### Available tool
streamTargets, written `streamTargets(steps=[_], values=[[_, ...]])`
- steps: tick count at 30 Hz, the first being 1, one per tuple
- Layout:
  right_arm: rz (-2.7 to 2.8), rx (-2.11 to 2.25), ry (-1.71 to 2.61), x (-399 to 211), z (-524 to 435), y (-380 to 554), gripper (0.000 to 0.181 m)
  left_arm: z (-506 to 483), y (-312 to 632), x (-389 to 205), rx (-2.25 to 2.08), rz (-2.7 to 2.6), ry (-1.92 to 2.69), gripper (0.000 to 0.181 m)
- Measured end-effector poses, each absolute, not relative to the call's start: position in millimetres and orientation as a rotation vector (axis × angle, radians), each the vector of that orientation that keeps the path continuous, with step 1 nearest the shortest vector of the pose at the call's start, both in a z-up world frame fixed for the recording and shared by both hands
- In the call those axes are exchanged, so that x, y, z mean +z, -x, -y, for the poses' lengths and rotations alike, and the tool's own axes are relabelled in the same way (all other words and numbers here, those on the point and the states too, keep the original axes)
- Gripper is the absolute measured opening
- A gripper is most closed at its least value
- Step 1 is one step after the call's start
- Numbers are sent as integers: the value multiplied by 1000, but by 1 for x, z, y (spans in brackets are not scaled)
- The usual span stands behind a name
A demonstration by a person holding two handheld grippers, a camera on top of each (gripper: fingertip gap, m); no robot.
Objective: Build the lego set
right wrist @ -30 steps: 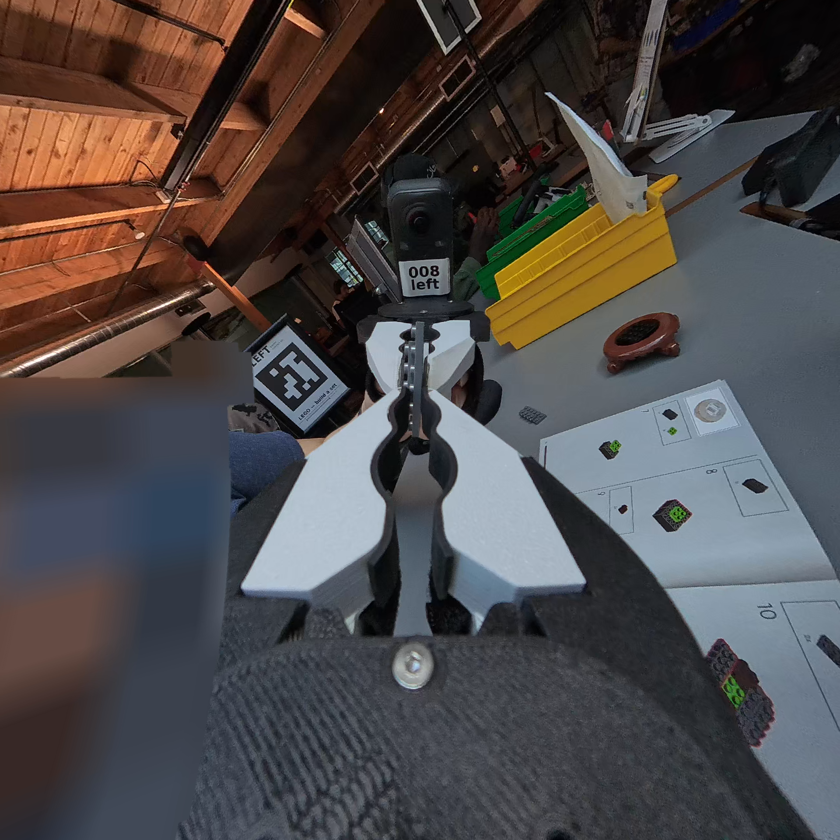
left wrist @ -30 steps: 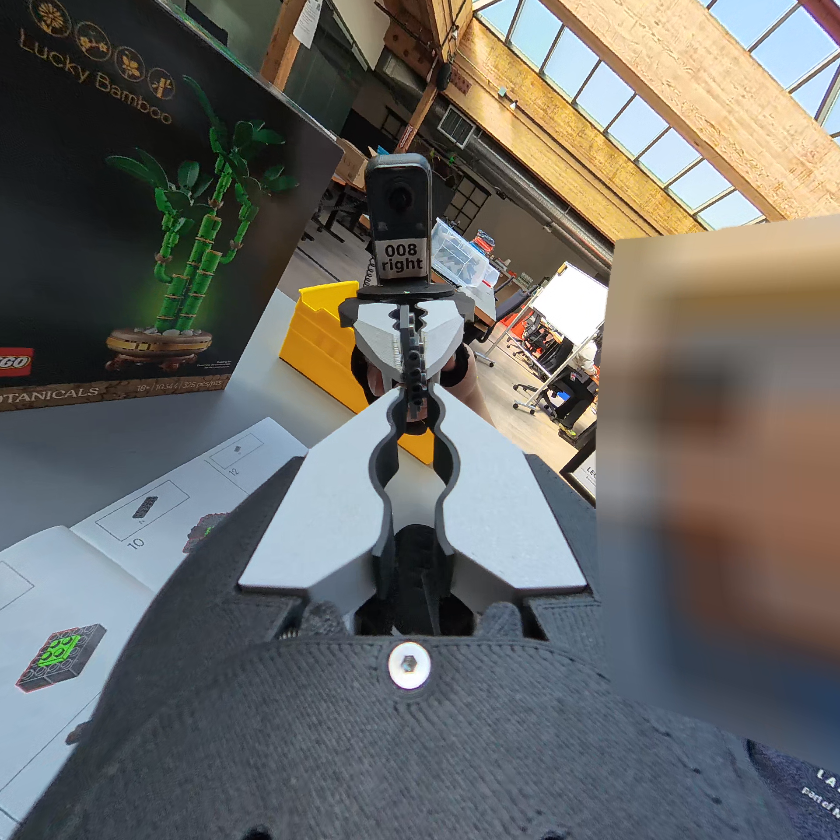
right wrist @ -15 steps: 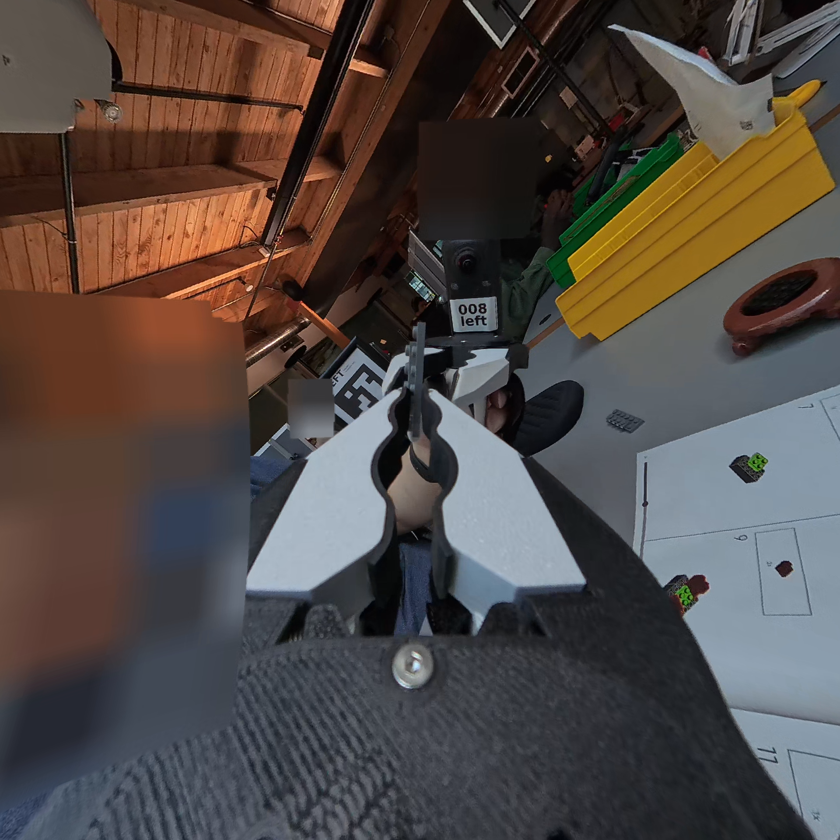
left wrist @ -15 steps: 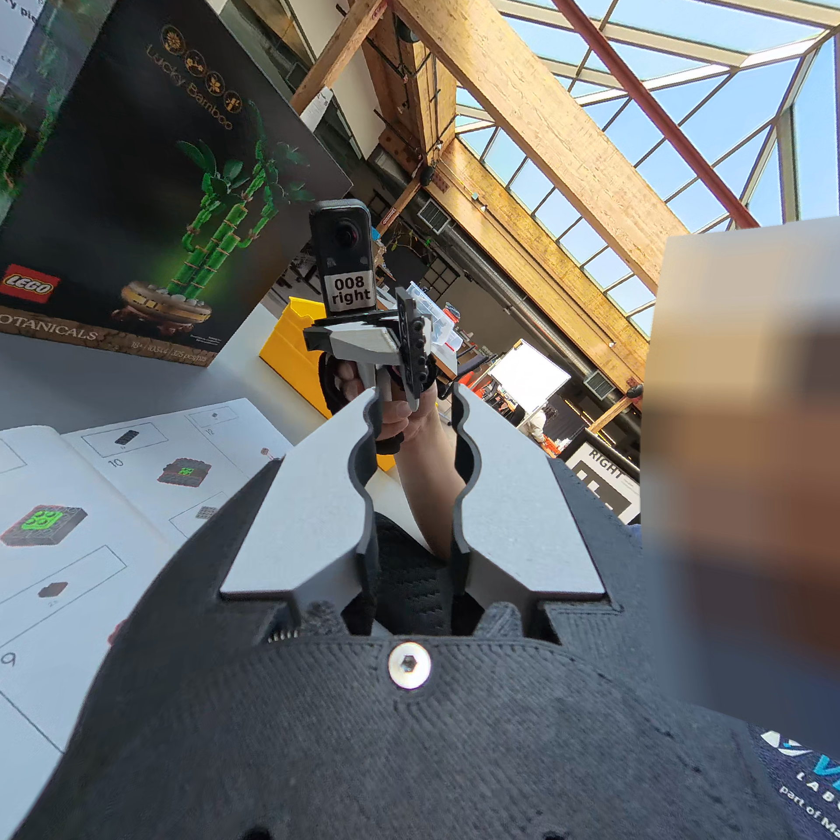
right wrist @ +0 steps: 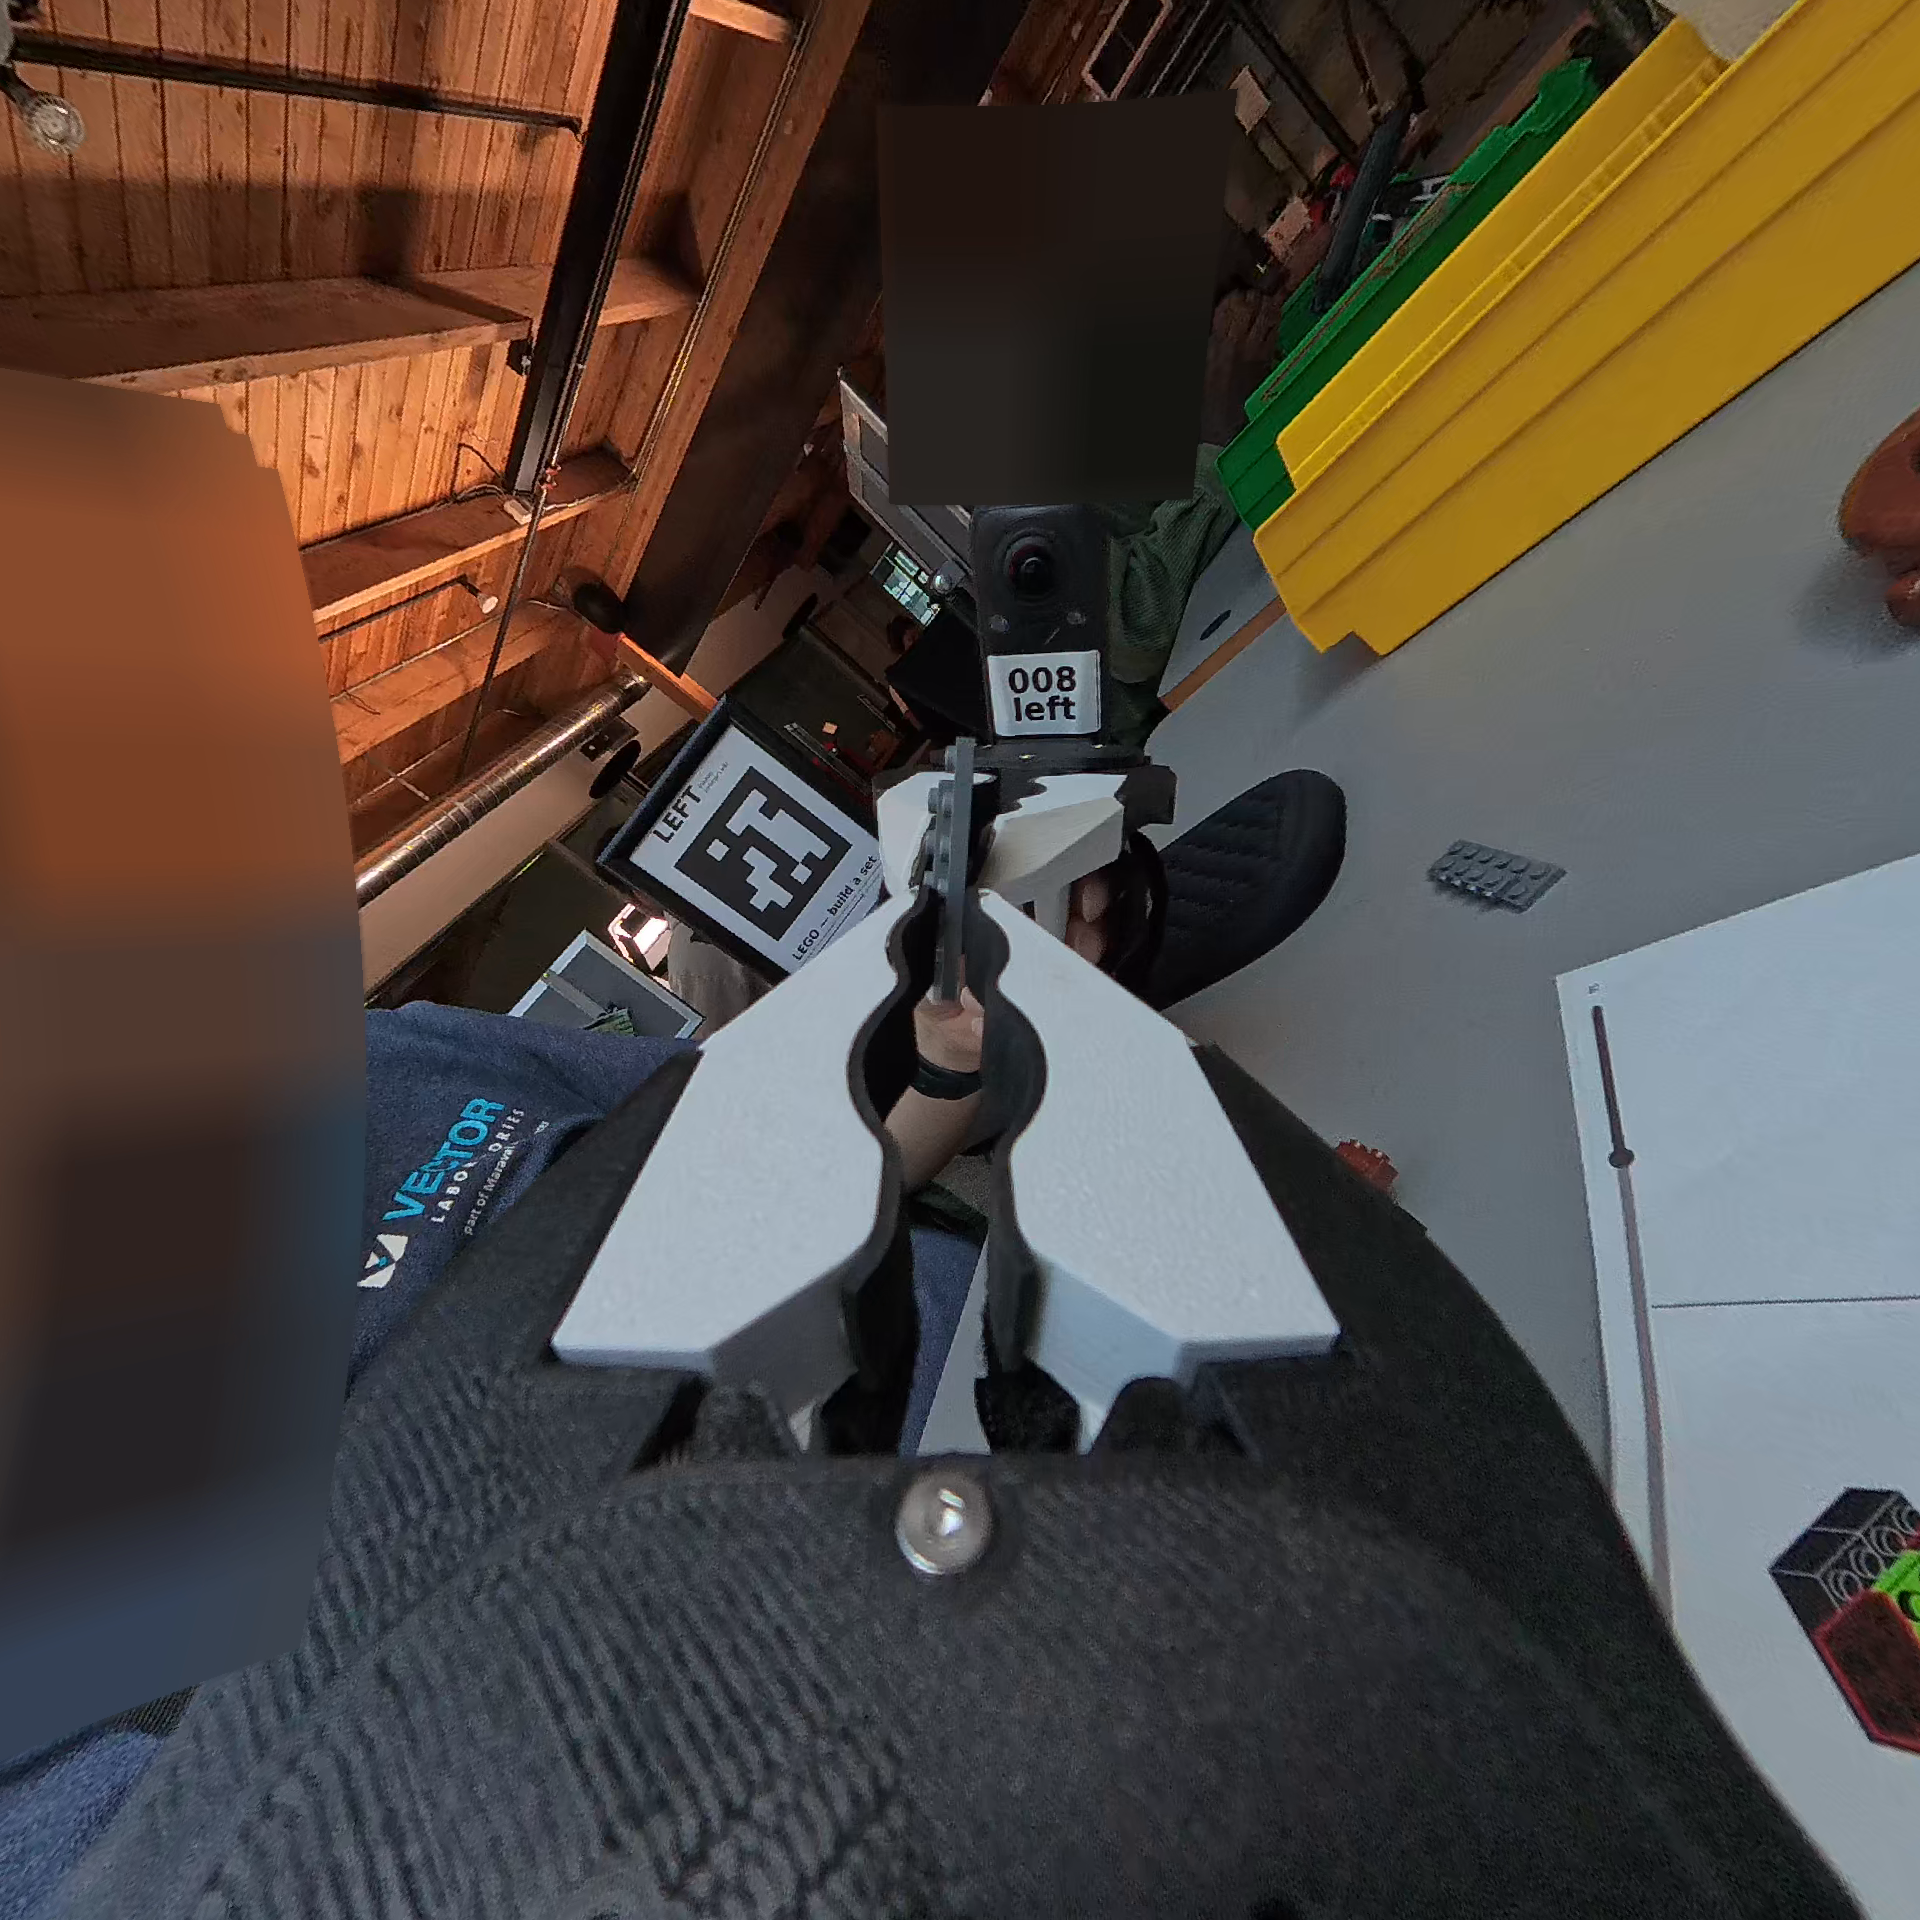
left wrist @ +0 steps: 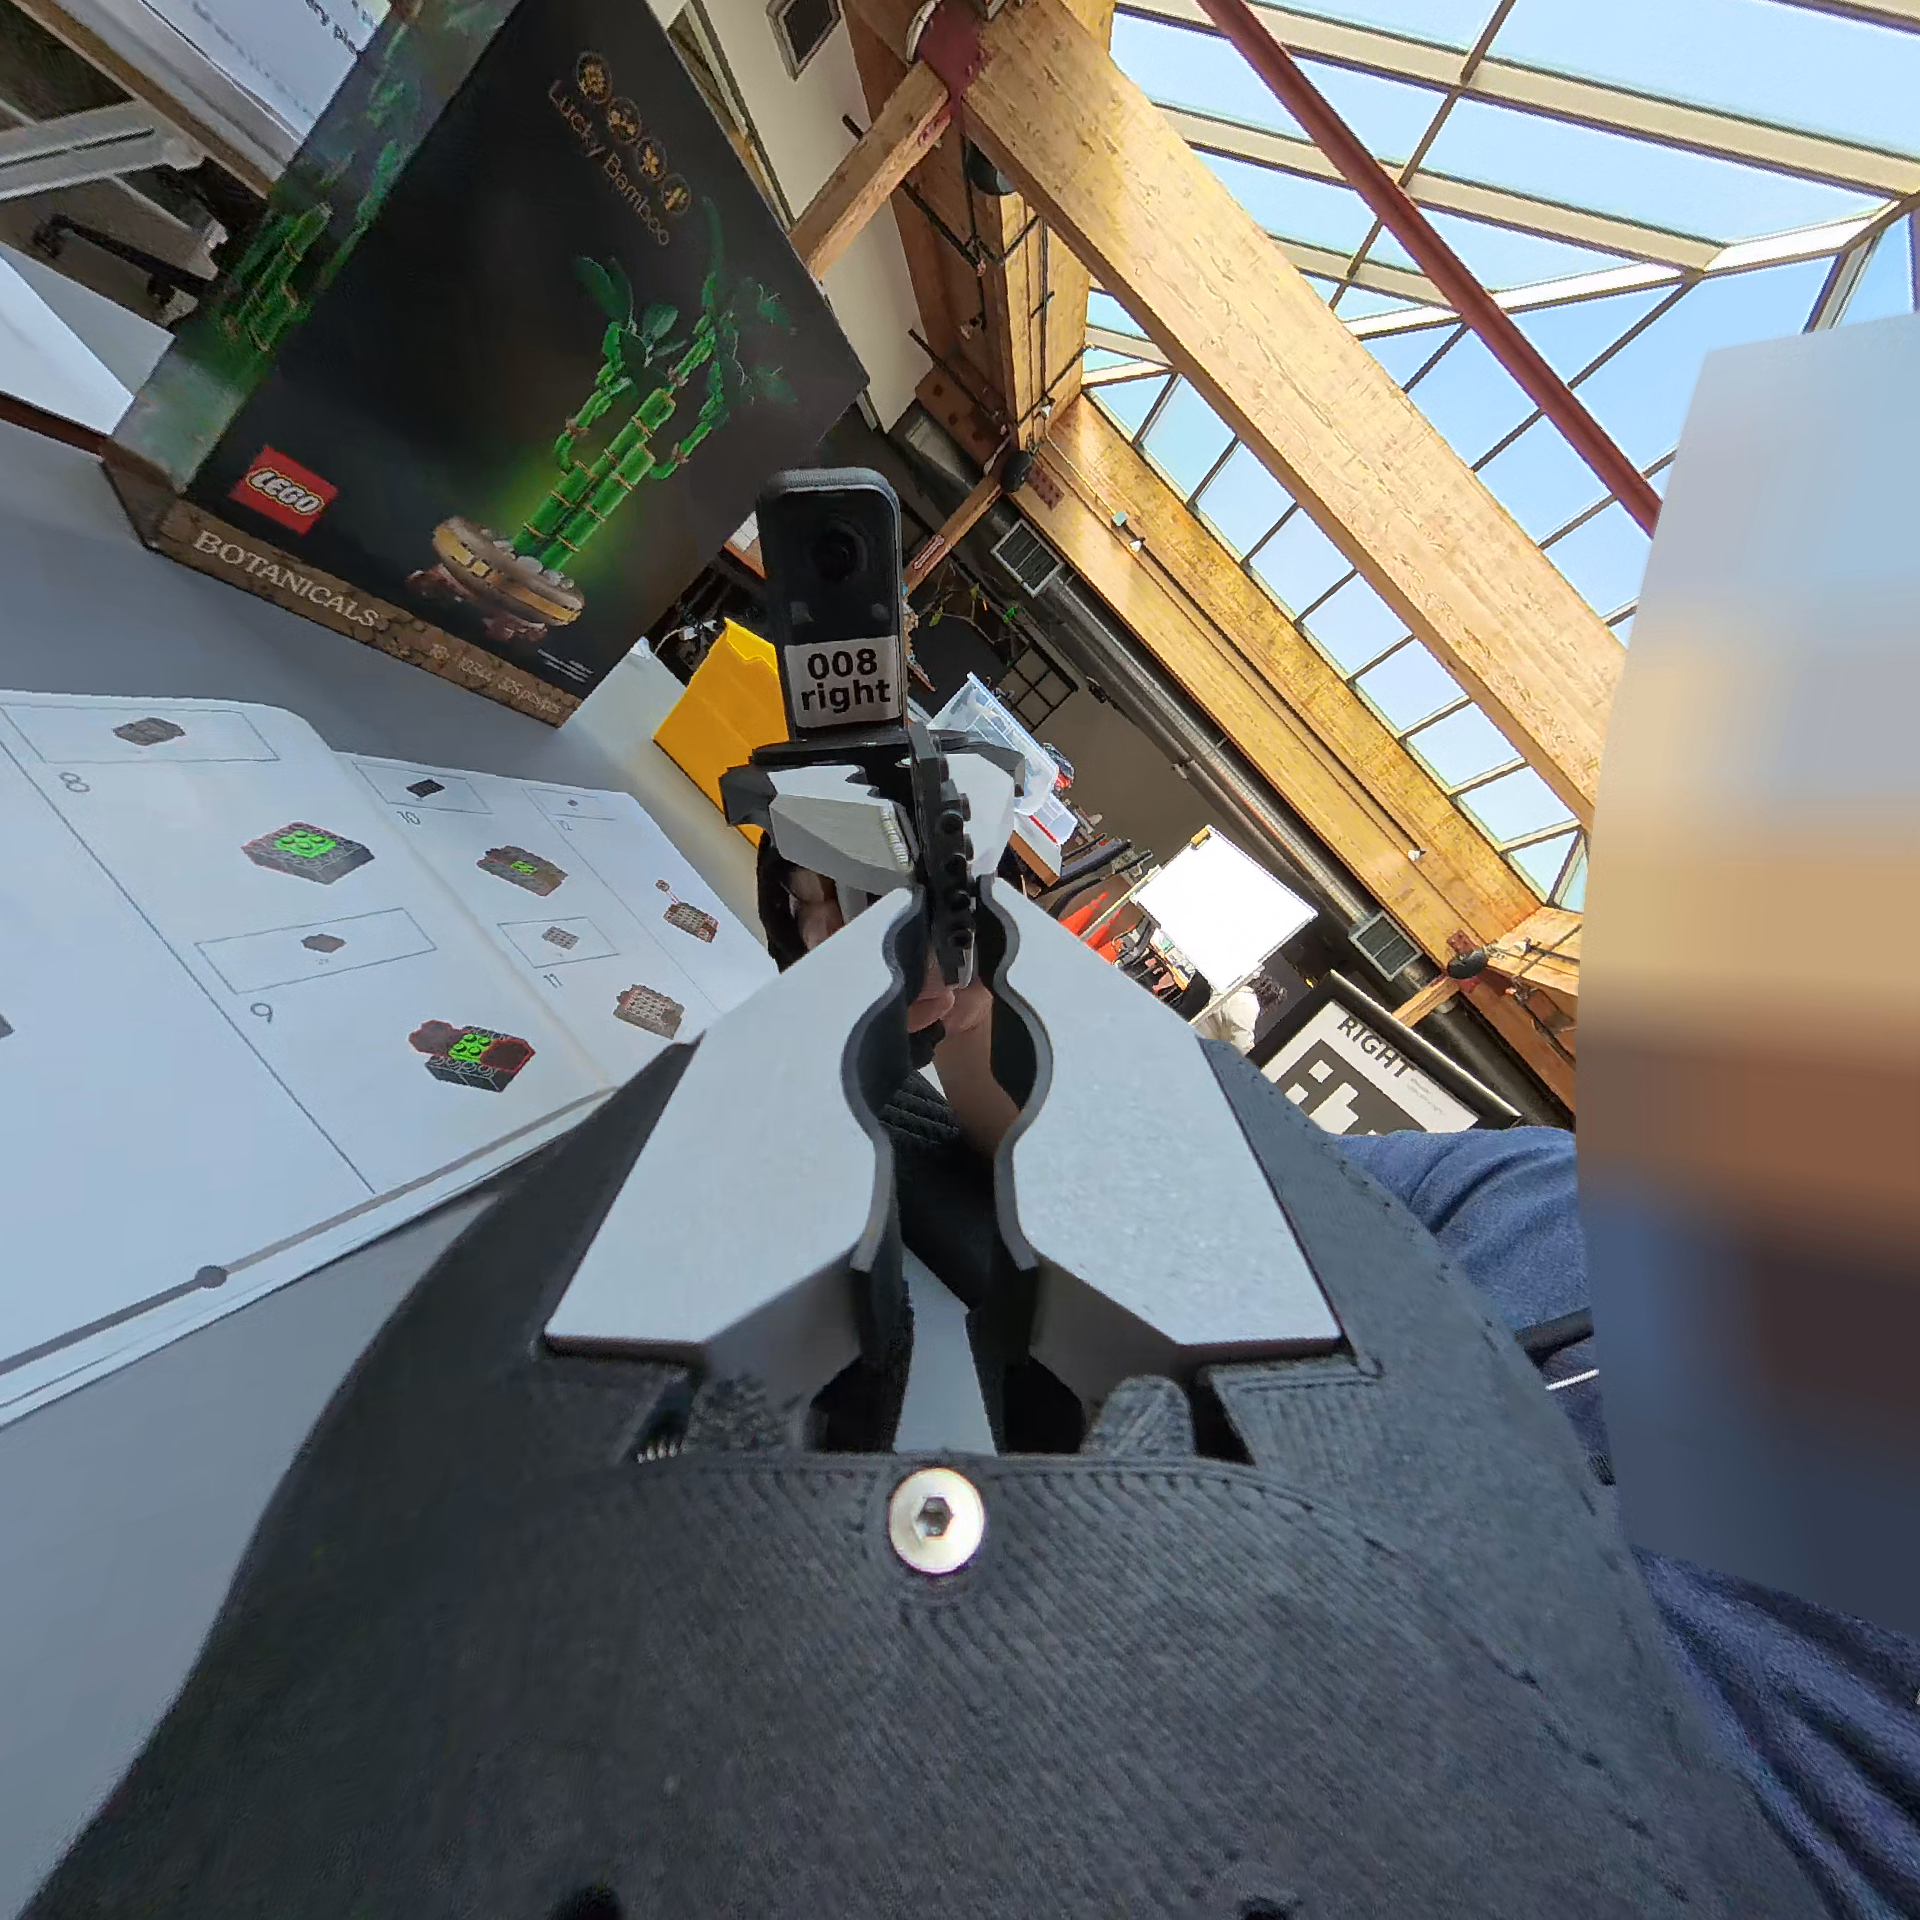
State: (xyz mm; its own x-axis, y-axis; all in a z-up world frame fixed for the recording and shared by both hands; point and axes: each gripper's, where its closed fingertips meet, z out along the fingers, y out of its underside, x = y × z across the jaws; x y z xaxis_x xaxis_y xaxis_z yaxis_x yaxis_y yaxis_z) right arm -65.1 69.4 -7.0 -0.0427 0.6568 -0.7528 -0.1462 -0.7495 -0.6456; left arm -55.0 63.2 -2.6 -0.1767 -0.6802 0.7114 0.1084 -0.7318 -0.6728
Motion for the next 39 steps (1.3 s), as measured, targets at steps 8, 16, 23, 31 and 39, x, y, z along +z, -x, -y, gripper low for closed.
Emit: streamTargets(steps=[8, 16, 23, 31, 39], values=[[1092, 1357, 1574, -49, -45, 82, 57, -60, 105, -17, -2044, -546, 1617, 5], [1791, 672, 1610, -149, -63, 72, 60, -45, 150, -27, -2013, -558, 1685, 5], [1876, 833, 1681, -161, -60, 88, 50, -45, 158, -22, -2006, -556, 1682, 5], [1781, 813, 1673, -155, -51, 98, 40, -53, 142, -51, -2003, -529, 1819, 5], [1573, 710, 1632, -109, -50, 92, 40, -40, 116, -73, -2005, -549, 2006, 5]])
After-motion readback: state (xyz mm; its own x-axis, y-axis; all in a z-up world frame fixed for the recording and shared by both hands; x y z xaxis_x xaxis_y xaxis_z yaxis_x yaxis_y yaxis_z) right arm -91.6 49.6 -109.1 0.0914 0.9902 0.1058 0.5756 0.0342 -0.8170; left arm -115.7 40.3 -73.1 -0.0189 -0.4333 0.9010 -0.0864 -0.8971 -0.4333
